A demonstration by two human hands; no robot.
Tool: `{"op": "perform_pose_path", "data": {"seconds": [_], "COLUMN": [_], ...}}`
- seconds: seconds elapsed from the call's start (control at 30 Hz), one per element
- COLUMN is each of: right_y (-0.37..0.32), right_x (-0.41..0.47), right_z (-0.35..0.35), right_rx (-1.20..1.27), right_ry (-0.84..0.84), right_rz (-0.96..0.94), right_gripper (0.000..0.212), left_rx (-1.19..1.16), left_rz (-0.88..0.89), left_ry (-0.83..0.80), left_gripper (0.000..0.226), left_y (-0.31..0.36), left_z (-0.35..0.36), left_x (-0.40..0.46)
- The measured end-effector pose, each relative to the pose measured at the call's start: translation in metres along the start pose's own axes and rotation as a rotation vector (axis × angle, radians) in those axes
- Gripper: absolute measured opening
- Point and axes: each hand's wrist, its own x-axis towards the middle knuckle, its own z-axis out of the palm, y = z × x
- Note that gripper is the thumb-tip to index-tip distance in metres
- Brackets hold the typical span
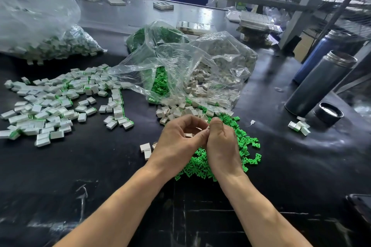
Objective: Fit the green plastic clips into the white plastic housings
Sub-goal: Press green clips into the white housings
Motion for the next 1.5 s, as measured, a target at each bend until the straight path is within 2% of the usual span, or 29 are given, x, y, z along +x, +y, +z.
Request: {"op": "perform_pose_path", "data": {"seconds": [0.23,0.73,0.93,1.0,1.1,1.23,1.33,1.5], "right_y": [-0.002,0.001,0.001,0.001,0.0,0.0,0.001,0.001], "right_x": [0.0,0.004,0.003,0.004,0.005,0.006,0.005,0.002], "right_z": [0.001,0.004,-0.003,-0.01,-0.018,-0.02,-0.02,-0.015], "right_rx": [-0.043,-0.026,0.004,0.022,0.079,-0.001,-0.027,-0.051], "right_ry": [0.034,-0.008,-0.056,-0.025,-0.057,-0.116,-0.099,-0.051], "right_rz": [-0.059,-0.071,-0.06,-0.126,-0.23,-0.294,-0.294,-0.281], "right_gripper": [0.061,0.061,0.071,0.061,0.034,0.009,0.007,0.01], "left_rx": [-0.045,-0.053,-0.024,-0.001,-0.005,0.062,0.069,0.214], "left_rz": [0.002,-0.01,0.009,0.027,0.03,0.038,0.05,0.11], "left_ry": [-0.005,0.008,0.042,0.068,0.09,0.093,0.08,0.087], "left_gripper": [0.009,0.01,0.009,0.007,0.005,0.005,0.012,0.015], "left_y": [-0.002,-0.004,-0.004,-0.004,-0.002,-0.001,0.0,-0.003], "left_z": [-0.003,-0.004,-0.008,-0.013,-0.018,-0.02,-0.019,-0.017], "left_x": [0.001,0.003,0.006,0.008,0.009,0.008,0.007,0.005]}}
